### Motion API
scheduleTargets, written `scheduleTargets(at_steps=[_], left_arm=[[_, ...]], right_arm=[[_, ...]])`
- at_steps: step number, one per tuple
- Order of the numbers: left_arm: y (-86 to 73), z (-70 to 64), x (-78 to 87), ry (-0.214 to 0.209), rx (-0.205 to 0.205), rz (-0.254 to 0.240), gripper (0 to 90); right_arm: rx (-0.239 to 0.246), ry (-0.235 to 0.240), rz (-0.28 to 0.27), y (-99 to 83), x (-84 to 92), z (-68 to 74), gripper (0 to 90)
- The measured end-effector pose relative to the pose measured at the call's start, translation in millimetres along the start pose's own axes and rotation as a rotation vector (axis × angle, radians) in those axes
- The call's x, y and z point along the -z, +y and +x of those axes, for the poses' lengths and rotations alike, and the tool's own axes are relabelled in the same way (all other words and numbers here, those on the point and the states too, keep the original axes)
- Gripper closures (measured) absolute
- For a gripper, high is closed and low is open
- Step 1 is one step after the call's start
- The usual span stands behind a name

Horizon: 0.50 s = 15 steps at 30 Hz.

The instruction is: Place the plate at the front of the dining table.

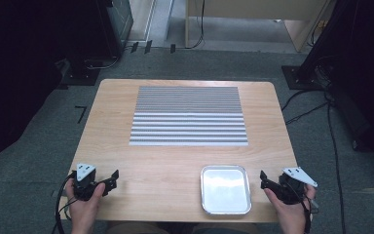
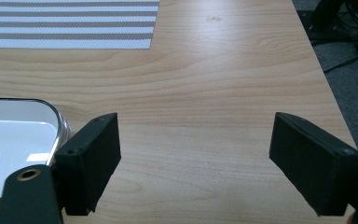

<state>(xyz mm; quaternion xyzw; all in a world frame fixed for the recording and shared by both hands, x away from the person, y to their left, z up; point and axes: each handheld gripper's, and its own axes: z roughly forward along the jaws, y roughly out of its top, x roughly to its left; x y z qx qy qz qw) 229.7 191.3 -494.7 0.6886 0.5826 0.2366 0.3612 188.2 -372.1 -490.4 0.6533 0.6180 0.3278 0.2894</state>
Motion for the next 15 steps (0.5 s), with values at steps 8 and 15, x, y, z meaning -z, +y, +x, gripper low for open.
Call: scheduleTargets(at_steps=[8, 15], left_arm=[[-0.3, -13.0, -1.8, -0.019, -0.023, 0.004, 13.1], [-2.1, -36.4, -3.1, -0.001, -0.076, -0.011, 13.1]], right_arm=[[0.003, 0.008, -0.008, 0.3, 2.2, 1.9, 16.3], [0.004, 0.01, -0.011, 1.1, 4.8, 3.7, 15.5]])
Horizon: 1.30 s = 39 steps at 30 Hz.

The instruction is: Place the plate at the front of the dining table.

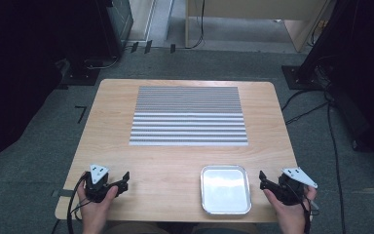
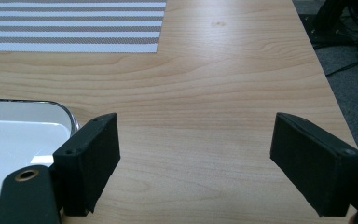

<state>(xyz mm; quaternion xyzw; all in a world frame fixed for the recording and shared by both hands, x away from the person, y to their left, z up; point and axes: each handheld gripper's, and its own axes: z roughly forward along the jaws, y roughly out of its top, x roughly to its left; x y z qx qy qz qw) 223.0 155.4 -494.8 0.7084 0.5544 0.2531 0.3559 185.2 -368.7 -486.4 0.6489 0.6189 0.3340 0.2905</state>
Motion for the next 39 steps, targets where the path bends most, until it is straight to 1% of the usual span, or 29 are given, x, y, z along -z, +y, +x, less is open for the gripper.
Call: scheduleTargets(at_steps=[2, 3, 4, 5, 7, 8, 9, 10, 11, 12, 13, 15, 16, 17, 18, 22, 23, 25, 28, 29, 30, 31, 32, 33, 34, 35, 37, 39], left_arm=[[0.0, -12.1, -2.2, -0.01, -0.025, 0.002, 13.1], [0.0, -12.1, -2.2, -0.01, -0.025, 0.002, 13.1], [0.3, -21.8, -3.7, -0.023, -0.039, 0.005, 13.0], [0.3, -21.8, -3.7, -0.023, -0.039, 0.005, 13.1], [0.2, -32.8, -5.4, -0.011, -0.06, 0.001, 13.0], [0.1, -41.9, -7.2, -0.013, -0.075, -0.002, 13.0], [0.1, -41.9, -7.2, -0.013, -0.075, -0.002, 13.0], [0.1, -46.7, -8.2, -0.024, -0.075, 0.0, 13.0], [-0.1, -56.3, -10.0, -0.043, -0.076, 0.002, 13.0], [-0.2, -61.0, -10.7, -0.052, -0.076, 0.004, 13.0], [-0.2, -61.0, -10.7, -0.052, -0.076, 0.004, 13.0], [0.1, -69.9, -11.9, -0.069, -0.076, 0.005, 13.0], [1.1, -77.6, -12.5, -0.077, -0.085, 0.003, 13.0], [1.1, -77.6, -12.5, -0.077, -0.085, 0.003, 13.0], [2.9, -83.7, -12.7, -0.086, -0.085, -0.002, 13.0], [6.5, -94.2, -14.2, -0.096, -0.089, -0.006, 13.0], [6.5, -94.2, -14.2, -0.096, -0.089, -0.006, 13.0], [8.1, -101.8, -15.2, -0.106, -0.092, -0.004, 13.0], [9.0, -109.2, -16.1, -0.12, -0.079, -0.009, 13.0], [9.0, -109.2, -16.1, -0.12, -0.079, -0.009, 13.0], [9.3, -114.7, -16.9, -0.133, -0.078, -0.007, 13.1], [9.3, -114.7, -16.9, -0.133, -0.078, -0.007, 13.1], [9.7, -120.9, -18.0, -0.138, -0.08, -0.006, 13.1], [9.7, -120.9, -18.0, -0.138, -0.08, -0.006, 13.1], [10.5, -126.7, -18.8, -0.147, -0.082, -0.002, 13.1], [10.5, -126.7, -18.8, -0.147, -0.082, -0.002, 13.1], [11.8, -133.4, -19.5, -0.157, -0.081, 0.0, 13.1], [13.1, -139.3, -20.0, -0.166, -0.081, 0.001, 13.6]], right_arm=[[0.008, 0.002, 0.0, -0.4, 1.3, 0.7, 15.2], [0.008, 0.002, 0.0, -0.4, 1.3, 0.7, 15.2], [-0.002, 0.005, -0.002, -0.9, 2.8, 0.5, 15.1], [-0.002, 0.005, -0.002, -0.9, 2.8, 0.5, 15.1], [-0.01, 0.004, -0.006, -1.8, 4.4, 0.6, 15.0], [-0.004, 0.009, -0.008, -2.4, 5.7, 1.2, 15.0], [-0.004, 0.009, -0.008, -2.4, 5.7, 1.2, 15.0], [0.003, 0.009, -0.009, -2.7, 6.2, 1.9, 15.0], [0.006, 0.013, -0.006, -2.9, 6.7, 3.5, 14.8], [0.005, 0.016, -0.006, -2.9, 6.9, 4.0, 14.7], [0.005, 0.016, -0.006, -2.9, 6.9, 4.0, 14.7], [0.008, 0.023, -0.006, -3.0, 7.4, 5.0, 14.5], [0.006, 0.029, -0.005, -3.4, 8.0, 6.1, 14.4], [0.006, 0.029, -0.005, -3.4, 8.0, 6.1, 14.4], [0.006, 0.037, -0.004, -3.9, 8.0, 6.7, 14.2], [0.004, 0.05, 0.0, -3.3, 8.0, 7.8, 13.8], [0.004, 0.05, 0.0, -3.3, 8.0, 7.8, 13.8], [0.003, 0.059, 0.0, -3.3, 8.9, 9.3, 13.7], [0.003, 0.068, 0.003, -3.7, 9.3, 10.6, 13.9], [0.003, 0.068, 0.003, -3.7, 9.3, 10.6, 13.9], [0.007, 0.073, 0.002, -4.3, 9.9, 12.0, 15.0], [0.007, 0.073, 0.002, -4.3, 9.9, 12.0, 15.0], [0.013, 0.08, 0.001, -5.4, 10.9, 14.4, 16.4], [0.013, 0.08, 0.001, -5.4, 10.9, 14.4, 16.4], [0.027, 0.081, 0.01, -6.5, 11.2, 16.8, 17.8], [0.027, 0.081, 0.01, -6.5, 11.2, 16.8, 17.8], [0.035, 0.09, 0.021, -7.3, 11.2, 19.3, 18.9], [0.038, 0.081, 0.009, -7.6, 12.3, 23.0, 22.4]])
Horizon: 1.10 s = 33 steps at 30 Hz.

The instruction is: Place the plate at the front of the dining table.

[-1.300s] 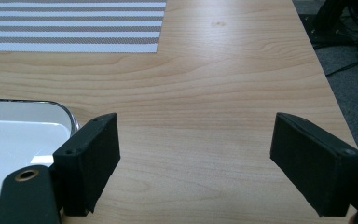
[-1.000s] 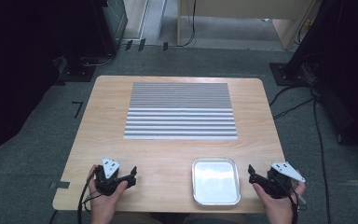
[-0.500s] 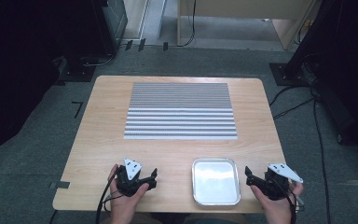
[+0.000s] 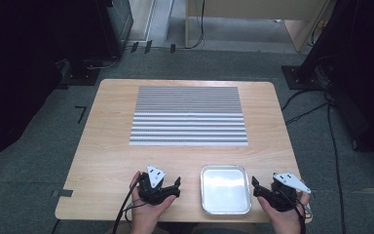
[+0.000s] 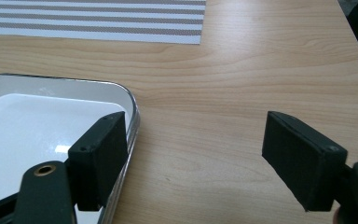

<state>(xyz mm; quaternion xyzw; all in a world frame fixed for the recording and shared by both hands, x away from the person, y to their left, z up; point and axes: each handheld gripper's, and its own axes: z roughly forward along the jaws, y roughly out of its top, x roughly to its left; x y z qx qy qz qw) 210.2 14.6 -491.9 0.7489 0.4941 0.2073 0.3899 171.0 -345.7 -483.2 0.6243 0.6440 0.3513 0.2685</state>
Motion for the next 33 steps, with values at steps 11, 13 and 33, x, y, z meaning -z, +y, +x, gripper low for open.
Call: scheduleTargets(at_steps=[11, 13, 33], left_arm=[[5.7, -26.8, -4.4, -0.081, 0.045, -0.019, 26.3], [5.9, -31.5, -4.3, -0.102, 0.043, -0.026, 33.3], [1.6, -60.5, -12.7, -0.212, 0.033, 0.003, 57.2]], right_arm=[[0.004, 0.025, -0.008, -1.2, 1.9, 9.7, 36.2], [0.006, 0.036, -0.009, -1.2, 1.8, 11.0, 38.5], [-0.175, 0.223, 0.018, -11.6, -5.9, 5.2, 88.2]])
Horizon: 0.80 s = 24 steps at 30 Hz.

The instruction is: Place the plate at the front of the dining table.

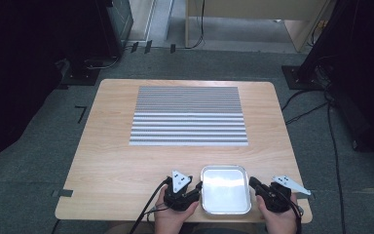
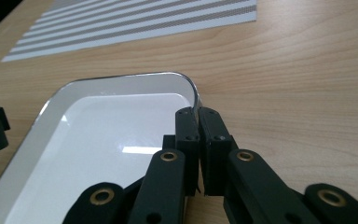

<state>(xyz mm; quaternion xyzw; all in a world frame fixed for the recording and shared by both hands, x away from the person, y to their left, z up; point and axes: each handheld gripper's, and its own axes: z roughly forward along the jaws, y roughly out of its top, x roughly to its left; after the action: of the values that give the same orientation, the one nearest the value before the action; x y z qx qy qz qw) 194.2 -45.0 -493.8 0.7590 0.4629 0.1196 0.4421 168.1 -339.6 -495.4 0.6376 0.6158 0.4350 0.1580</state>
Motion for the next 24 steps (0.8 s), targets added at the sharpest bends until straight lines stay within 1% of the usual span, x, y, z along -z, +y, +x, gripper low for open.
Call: scheduleTargets(at_steps=[1, 2, 4, 6, 8, 10, 13, 17, 18, 19, 24], left_arm=[[0.0, 0.0, 0.0, 0.0, 0.0, 0.0, 57.1], [-0.5, -1.7, -1.1, -0.002, 0.001, 0.002, 57.0], [-0.7, -2.8, -1.6, 0.0, 0.0, 0.002, 56.8], [-1.2, -5.0, -2.5, 0.005, -0.004, 0.001, 54.7], [-1.4, -6.2, -3.3, 0.003, -0.002, 0.001, 54.5], [-1.6, -7.4, -3.9, 0.007, -0.001, 0.001, 54.5], [-1.7, -8.1, -4.2, 0.012, -0.003, 0.003, 53.5], [-2.0, -8.4, -4.6, 0.015, -0.004, 0.007, 53.2], [-2.0, -8.6, -4.7, 0.016, -0.003, 0.006, 53.2], [-2.0, -8.9, -4.7, 0.016, -0.006, 0.007, 53.3], [-3.1, -12.1, -5.6, 0.021, -0.012, 0.008, 53.8]], right_arm=[[0.0, 0.0, 0.0, 0.0, 0.0, 0.0, 88.2], [0.011, -0.012, 0.01, -0.9, -0.9, 0.6, 88.2], [0.012, -0.014, 0.009, -1.3, -1.2, 1.1, 87.9], [0.013, -0.027, 0.007, -2.0, -1.7, 3.1, 86.8], [0.014, -0.021, 0.011, -1.9, -1.8, 4.6, 86.7], [0.021, -0.029, 0.015, -2.1, -2.1, 5.2, 88.4], [0.016, -0.046, 0.016, -2.1, -1.9, 6.4, 90.0], [0.0, -0.042, 0.023, -2.3, -2.0, 6.4, 90.0], [-0.011, -0.037, 0.025, -2.2, -1.7, 5.8, 90.0], [-0.035, -0.017, 0.031, -2.2, -1.0, 4.9, 90.0], [-0.044, -0.024, 0.03, -2.9, -1.0, 6.6, 90.0]])
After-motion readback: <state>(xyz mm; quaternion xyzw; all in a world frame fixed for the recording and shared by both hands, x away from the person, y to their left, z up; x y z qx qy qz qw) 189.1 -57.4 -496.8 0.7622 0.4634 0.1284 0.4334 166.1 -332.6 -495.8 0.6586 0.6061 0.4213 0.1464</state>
